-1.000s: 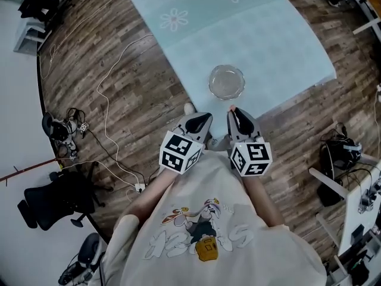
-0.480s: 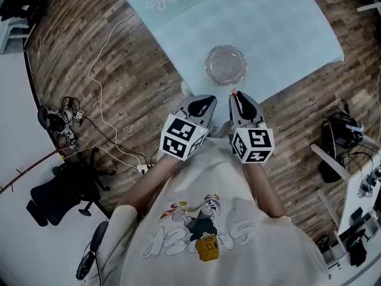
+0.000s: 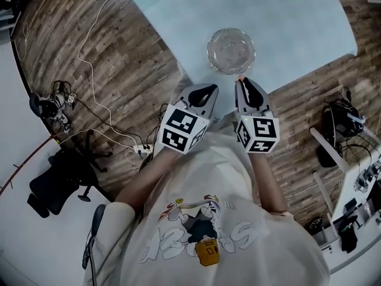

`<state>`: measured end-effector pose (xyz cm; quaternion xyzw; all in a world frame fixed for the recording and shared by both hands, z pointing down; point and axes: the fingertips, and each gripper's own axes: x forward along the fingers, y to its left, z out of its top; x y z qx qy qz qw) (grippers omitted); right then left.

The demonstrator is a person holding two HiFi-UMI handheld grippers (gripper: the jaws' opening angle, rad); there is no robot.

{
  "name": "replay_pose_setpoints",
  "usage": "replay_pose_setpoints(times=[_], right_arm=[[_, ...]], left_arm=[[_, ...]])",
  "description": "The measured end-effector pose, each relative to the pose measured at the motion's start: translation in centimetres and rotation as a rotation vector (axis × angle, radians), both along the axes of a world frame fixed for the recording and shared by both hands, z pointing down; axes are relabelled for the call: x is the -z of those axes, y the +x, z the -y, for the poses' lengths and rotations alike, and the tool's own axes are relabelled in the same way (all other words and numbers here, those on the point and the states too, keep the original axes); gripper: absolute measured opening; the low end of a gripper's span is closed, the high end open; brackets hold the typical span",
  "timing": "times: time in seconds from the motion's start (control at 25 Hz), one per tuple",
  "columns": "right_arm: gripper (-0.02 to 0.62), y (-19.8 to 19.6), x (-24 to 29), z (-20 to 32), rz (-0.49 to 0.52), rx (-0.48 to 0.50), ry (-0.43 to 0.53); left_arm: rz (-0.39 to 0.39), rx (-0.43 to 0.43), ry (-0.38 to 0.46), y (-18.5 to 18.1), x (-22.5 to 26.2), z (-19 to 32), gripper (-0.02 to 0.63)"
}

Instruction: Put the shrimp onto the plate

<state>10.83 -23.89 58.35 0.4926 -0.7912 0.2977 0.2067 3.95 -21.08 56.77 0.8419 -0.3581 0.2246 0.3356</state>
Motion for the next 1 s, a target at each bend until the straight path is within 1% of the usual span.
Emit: replay_pose_setpoints(times=[0.24,0.52,0.72,0.8,1.0], right_arm=[[0.078,0.0,-3.1,1.0,-0.032,0.019,-0.045],[0.078,-0.2,-5.8,1.9,-0.057,0.033,-0.084],[0.092,-0.4,-6.9,2.2,-0.112,0.076,-0.096],[0.110,-0.4,-6.8,2.4,-0.103,0.063,-0.099],[0.112,0.1,-6.5,2.3,-0.091,0.030,-0.096]], left_arm=[[-0.005,-0.009,-0.041,0.7,-2.5,0.1,0.008],[0.009,0.019,-0.088,0.1,-5.6,1.0,0.008],[0.011,0.028,-0.102,-0.3,-6.4,1.6,0.008],[0.011,0.032,-0.109,-0.5,-6.5,1.7,0.008],[0.008,0.034,-0.115,-0.3,-6.6,1.4,0.008]])
